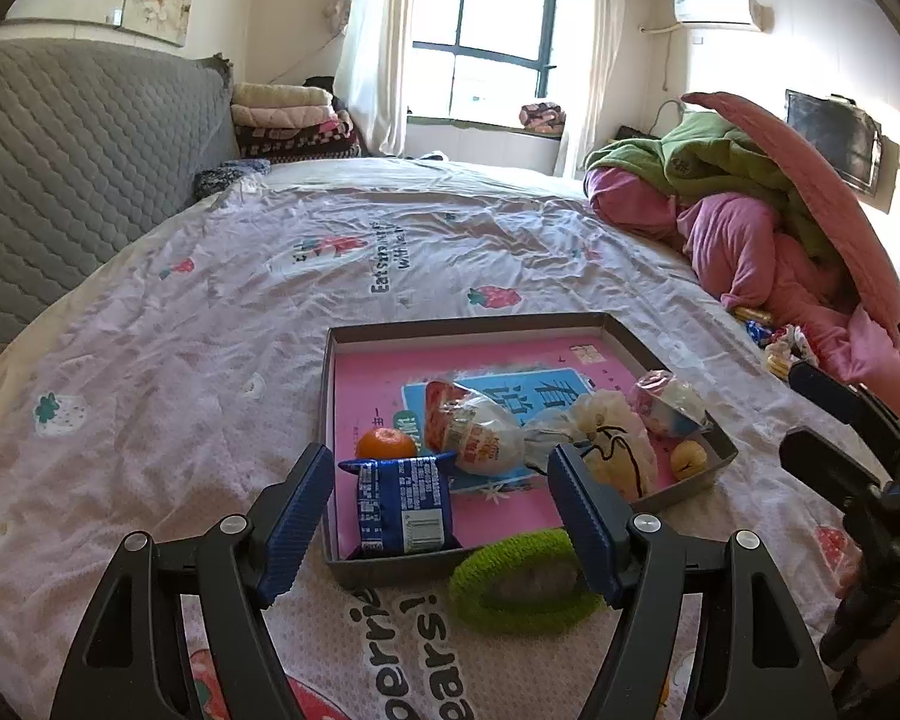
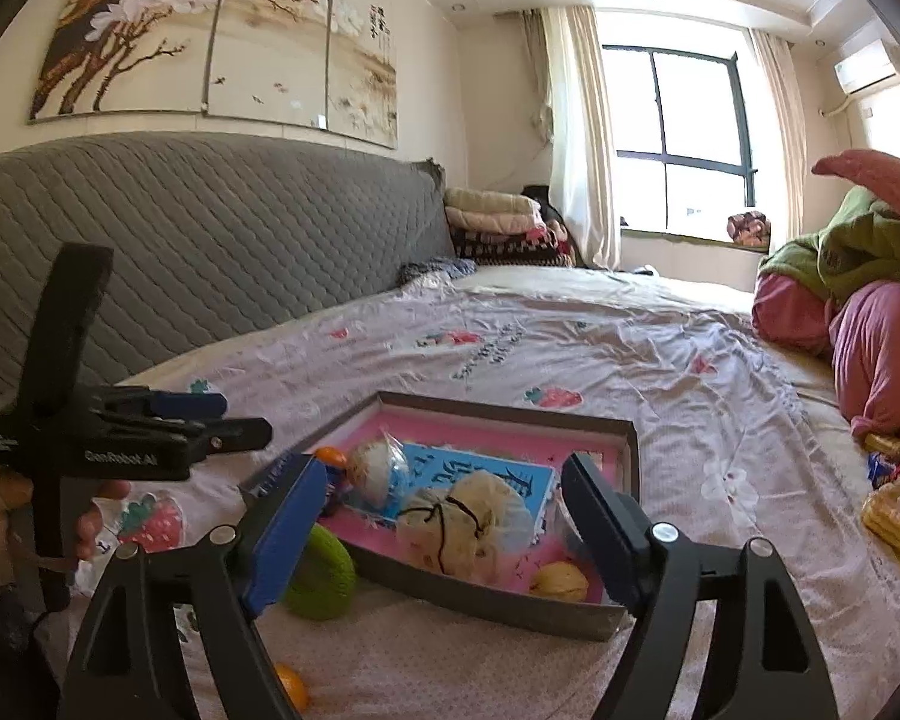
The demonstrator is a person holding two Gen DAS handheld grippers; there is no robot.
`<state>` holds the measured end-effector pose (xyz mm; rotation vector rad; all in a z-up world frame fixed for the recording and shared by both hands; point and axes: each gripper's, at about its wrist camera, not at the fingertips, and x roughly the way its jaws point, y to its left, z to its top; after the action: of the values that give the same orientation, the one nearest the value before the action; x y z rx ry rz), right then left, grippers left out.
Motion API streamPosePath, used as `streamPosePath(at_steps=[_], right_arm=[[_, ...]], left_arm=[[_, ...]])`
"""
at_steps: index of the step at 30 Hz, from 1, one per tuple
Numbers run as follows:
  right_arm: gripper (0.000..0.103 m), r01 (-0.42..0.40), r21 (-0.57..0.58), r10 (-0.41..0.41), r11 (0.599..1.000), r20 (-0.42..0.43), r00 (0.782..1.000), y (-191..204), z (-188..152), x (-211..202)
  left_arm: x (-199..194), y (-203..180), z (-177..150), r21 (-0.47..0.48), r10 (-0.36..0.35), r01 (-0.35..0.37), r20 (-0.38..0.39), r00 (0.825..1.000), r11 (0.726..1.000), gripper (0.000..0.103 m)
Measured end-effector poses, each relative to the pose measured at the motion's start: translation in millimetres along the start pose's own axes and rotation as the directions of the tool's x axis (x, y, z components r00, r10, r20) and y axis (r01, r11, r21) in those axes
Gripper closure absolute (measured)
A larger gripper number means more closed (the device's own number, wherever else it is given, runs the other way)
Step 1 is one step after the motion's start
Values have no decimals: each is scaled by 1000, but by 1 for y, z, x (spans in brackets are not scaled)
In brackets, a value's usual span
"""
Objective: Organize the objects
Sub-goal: 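Withdraw both tools from the tray toward the green ring and orange on the bed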
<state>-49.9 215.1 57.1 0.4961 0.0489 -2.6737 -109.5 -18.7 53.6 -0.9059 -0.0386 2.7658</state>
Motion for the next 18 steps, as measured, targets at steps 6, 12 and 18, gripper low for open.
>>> streamPosePath(at_steps=[6, 12, 18], right_arm=[[23, -28, -25, 29, 999, 9, 1000, 14, -2, -9], [23, -36, -54, 36, 998, -6, 999, 25, -7, -14], [23, -64, -58, 62, 996, -36, 997, 34, -13, -15]], left_arm=[[-5, -4, -7, 3, -6, 6, -8, 1000, 1000, 27], [-7, -7, -14, 6, -12, 12, -18, 1000, 1000, 27], [-8, -5, -24, -4, -15, 15, -41, 999, 1000, 27]])
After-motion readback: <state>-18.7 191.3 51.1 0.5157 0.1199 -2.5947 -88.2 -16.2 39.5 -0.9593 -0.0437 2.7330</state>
